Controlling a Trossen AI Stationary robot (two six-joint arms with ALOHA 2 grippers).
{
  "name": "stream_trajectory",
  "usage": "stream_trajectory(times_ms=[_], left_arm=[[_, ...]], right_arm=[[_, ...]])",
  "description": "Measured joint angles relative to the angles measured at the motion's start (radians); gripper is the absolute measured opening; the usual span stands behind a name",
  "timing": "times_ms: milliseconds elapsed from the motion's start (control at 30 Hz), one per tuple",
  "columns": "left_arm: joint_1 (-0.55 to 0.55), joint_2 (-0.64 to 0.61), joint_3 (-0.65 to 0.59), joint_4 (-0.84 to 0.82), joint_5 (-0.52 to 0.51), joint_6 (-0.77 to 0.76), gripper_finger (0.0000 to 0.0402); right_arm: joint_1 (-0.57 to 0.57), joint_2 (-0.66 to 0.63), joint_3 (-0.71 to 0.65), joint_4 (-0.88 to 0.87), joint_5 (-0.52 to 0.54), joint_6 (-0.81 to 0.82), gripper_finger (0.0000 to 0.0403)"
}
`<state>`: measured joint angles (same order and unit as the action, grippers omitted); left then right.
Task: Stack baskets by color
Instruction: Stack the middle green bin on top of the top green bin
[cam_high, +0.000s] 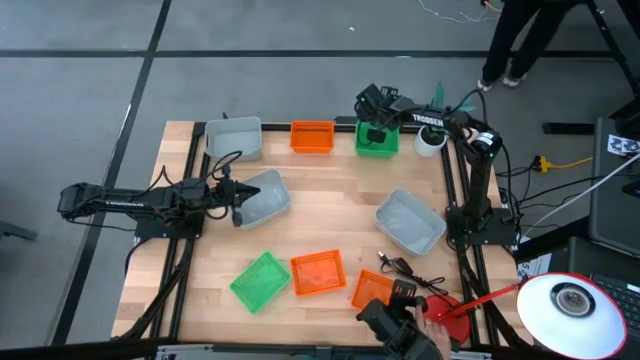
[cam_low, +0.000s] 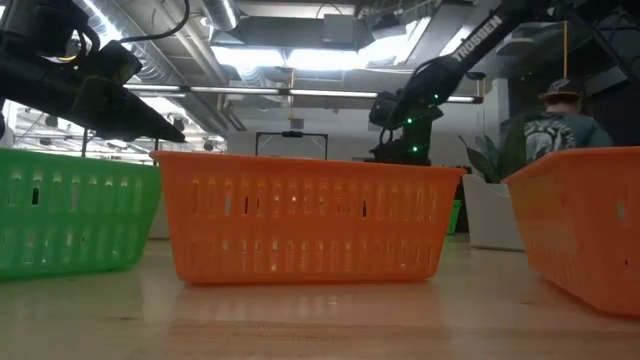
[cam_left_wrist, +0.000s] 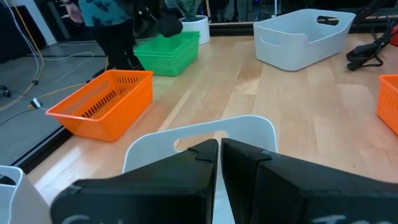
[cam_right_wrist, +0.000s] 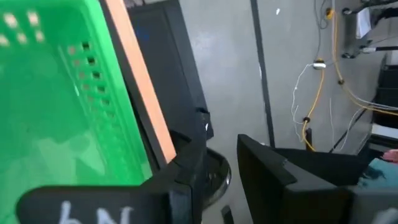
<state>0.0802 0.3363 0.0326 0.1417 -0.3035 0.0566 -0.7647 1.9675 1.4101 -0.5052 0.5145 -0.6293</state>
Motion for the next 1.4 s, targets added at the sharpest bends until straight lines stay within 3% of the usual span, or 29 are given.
stream_trajectory(times_ms=[167,400,533,700,767,967,1167,1400], left_arm=[[0.0,0.0,0.0,0.0,0.0,0.0,0.0014],[0.0,0.0,0.0,0.0,0.0,-0.001,0.0014],[0.0,0.0,0.0,0.0,0.0,-0.001,0.0014],[0.0,0.0,0.0,0.0,0.0,-0.001,0.0014],[0.0,0.0,0.0,0.0,0.0,-0.001,0.0014],[0.0,0.0,0.0,-0.029,0.0,-0.002,0.0014],[0.0,0.0,0.0,-0.047,-0.001,-0.021,0.0014],[0.0,0.0,0.0,-0.047,-0.001,-0.022,0.0014]], right_arm=[[0.0,0.0,-0.014,0.037,0.046,-0.001,0.0092],[0.041,0.0,0.117,-0.17,0.035,0.044,0.0092],[0.078,0.0,0.212,-0.382,-0.183,0.132,0.0092],[0.116,0.0,0.256,-0.613,-0.747,0.06,0.0092],[0.131,0.0,0.241,-0.648,-0.813,0.047,0.0092],[0.132,0.0,0.127,-0.638,-0.754,0.075,0.0092],[0.122,0.001,0.02,-0.545,-0.563,0.115,0.0092],[0.121,0.001,0.004,-0.427,-0.406,0.127,0.0092]])
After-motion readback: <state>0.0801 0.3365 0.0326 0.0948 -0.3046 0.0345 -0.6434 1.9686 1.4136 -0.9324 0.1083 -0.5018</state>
